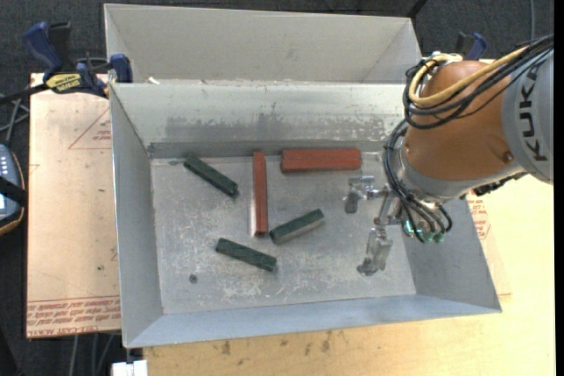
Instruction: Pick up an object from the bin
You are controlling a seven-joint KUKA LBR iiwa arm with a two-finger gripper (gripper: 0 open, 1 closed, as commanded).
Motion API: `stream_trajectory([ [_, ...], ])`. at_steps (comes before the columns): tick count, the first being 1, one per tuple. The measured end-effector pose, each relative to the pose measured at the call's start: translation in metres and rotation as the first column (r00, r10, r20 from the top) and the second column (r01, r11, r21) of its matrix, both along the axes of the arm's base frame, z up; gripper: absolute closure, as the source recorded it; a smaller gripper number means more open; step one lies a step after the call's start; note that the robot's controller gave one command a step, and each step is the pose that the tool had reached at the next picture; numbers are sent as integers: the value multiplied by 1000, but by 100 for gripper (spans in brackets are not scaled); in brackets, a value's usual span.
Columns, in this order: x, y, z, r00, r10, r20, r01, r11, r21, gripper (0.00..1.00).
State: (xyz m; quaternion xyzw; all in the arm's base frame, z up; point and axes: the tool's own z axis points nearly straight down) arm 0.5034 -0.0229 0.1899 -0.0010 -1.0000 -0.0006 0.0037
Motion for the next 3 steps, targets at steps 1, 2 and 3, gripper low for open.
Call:
stream_trajectory([
  [1,2,0,3,1000,1,8,-1,1000,-1,0],
  [2,11,27,-43,1000,-27,16,27,1000,-1,0],
  [3,40,54,-75,996,83,5,-83,997,0,0],
])
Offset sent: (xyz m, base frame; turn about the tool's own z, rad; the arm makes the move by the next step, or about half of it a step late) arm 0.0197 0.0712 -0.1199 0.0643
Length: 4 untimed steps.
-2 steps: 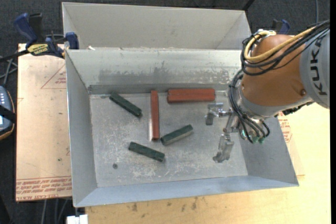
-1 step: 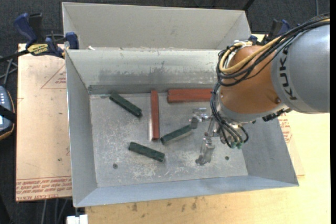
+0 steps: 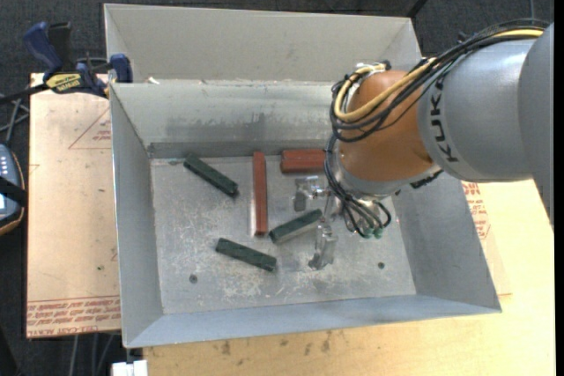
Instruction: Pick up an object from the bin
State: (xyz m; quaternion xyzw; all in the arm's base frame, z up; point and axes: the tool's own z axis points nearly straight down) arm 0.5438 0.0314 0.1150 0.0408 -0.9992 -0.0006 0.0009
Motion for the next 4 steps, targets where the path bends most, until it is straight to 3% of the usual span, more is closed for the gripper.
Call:
stream_trajectory([
  [1,27,-11,-36,989,150,4,-150,989,0,100],
  [2,27,-11,-36,989,150,4,-150,989,0,100],
  [3,44,-7,85,987,161,5,-161,987,0,100],
  [4,44,-7,85,987,161,5,-161,987,0,100],
])
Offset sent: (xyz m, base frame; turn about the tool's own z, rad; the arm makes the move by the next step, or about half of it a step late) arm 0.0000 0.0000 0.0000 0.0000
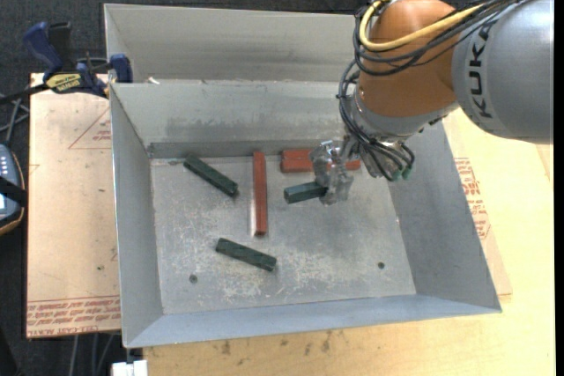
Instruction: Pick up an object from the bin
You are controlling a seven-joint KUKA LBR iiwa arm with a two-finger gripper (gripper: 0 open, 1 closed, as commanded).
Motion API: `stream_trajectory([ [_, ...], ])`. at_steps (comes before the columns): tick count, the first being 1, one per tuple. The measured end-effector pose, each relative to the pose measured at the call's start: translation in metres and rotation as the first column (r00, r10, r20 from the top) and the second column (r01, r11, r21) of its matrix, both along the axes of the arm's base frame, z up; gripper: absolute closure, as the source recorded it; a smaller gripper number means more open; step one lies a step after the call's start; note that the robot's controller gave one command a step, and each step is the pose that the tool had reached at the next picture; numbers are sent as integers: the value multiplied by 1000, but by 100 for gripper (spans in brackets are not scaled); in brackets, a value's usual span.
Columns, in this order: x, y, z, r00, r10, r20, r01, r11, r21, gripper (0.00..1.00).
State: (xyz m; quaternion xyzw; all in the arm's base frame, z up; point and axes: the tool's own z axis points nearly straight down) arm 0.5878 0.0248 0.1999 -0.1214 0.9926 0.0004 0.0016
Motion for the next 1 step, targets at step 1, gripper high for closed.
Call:
stream_trajectory([
  [1,3,-9,15,991,132,-7,-132,991,2,100],
])
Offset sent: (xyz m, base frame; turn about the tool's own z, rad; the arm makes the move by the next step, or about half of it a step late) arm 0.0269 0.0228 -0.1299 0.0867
